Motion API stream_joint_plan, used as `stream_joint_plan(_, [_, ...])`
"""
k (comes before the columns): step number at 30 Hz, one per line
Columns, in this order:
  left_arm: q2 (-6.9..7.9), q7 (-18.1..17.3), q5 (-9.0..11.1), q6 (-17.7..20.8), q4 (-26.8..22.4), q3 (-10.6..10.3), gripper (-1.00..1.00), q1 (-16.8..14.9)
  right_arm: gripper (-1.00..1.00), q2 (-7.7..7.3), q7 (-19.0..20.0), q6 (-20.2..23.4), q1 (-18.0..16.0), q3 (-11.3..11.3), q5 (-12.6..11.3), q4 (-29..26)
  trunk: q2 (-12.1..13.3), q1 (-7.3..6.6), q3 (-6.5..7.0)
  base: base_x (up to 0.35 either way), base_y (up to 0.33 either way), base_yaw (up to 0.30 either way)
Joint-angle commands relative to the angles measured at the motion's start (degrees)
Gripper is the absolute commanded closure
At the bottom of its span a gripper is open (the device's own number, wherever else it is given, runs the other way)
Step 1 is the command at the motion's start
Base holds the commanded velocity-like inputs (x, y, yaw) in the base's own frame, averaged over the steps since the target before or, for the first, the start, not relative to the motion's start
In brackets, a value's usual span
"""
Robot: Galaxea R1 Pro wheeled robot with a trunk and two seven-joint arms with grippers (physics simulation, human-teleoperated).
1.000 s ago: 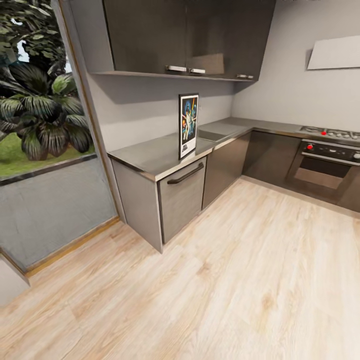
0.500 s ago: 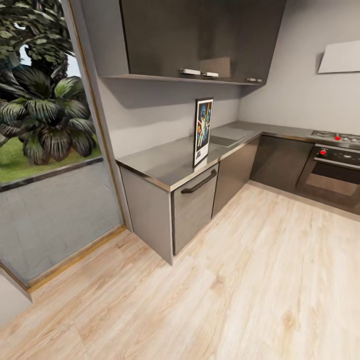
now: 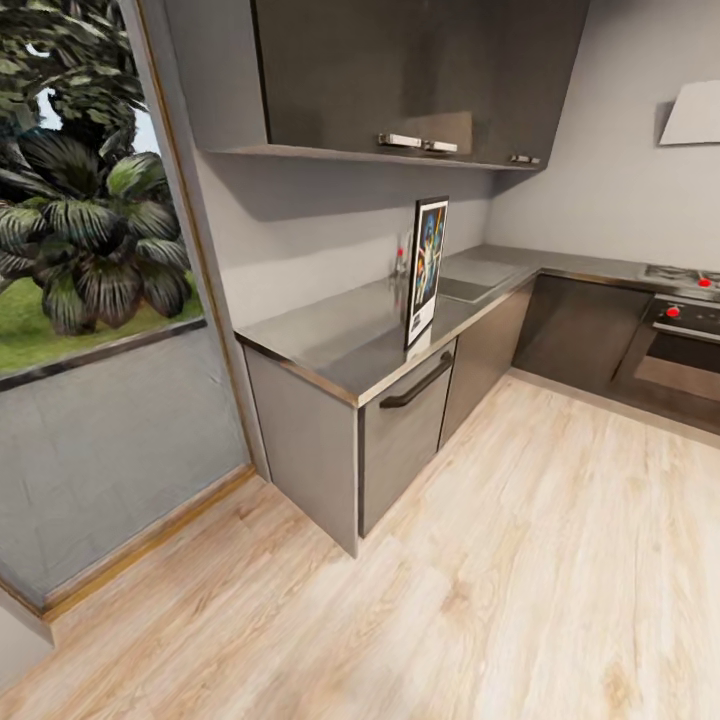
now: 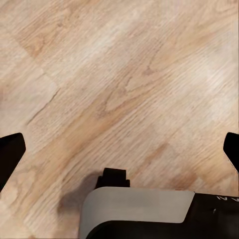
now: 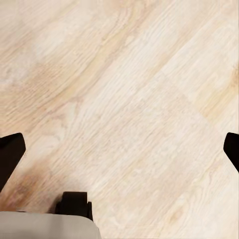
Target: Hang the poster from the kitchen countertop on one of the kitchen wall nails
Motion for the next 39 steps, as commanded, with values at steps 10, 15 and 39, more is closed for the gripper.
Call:
stream_joint_plan(10, [-0.05, 0.0, 0.0, -0.1, -0.1, 0.1, -1.0, 0.0, -1.0, 0.0, -0.4, -0.1, 0.0, -0.2, 0.5, -0.1, 0.0, 0.04, -0.04, 0.337, 0.004, 0.0])
stream_joint_plan(15, [-0.05, 0.0, 0.0, -0.1, 0.0, 0.1, -1.0, 0.0, -1.0, 0.0, -0.4, -0.1, 0.0, -0.3, 0.5, -0.2, 0.0, 0.04, -0.04, 0.334, 0.028, 0.0])
stream_joint_plan(39, [-0.05, -0.1, 0.0, -0.2, -0.1, 0.1, -1.0, 0.0, -1.0, 0.46, -18.6, -9.2, 0.0, -0.6, 0.0, -26.7, 0.0, 0.04, -0.04, 0.154, 0.129, 0.0])
